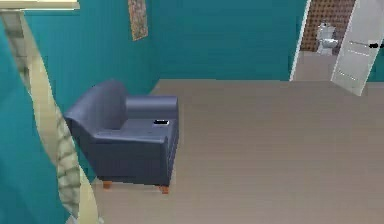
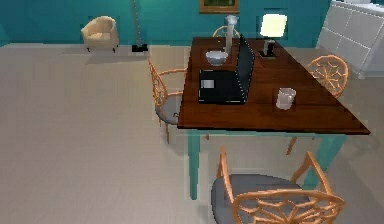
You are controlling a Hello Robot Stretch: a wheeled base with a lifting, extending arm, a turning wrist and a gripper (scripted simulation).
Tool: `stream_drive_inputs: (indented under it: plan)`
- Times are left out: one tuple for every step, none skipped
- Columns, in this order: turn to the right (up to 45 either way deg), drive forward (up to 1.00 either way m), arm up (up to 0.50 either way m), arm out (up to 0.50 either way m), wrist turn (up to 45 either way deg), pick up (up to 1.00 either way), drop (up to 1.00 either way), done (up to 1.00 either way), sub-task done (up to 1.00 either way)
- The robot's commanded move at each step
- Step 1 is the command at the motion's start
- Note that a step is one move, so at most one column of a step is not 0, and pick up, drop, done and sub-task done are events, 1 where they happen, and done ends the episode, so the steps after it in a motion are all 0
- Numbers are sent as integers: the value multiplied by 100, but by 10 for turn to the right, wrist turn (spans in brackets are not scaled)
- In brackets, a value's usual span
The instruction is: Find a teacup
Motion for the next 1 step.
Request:
stream_drive_inputs:
  plan:
    - [300,0,0,0,0,0,0,0,0]
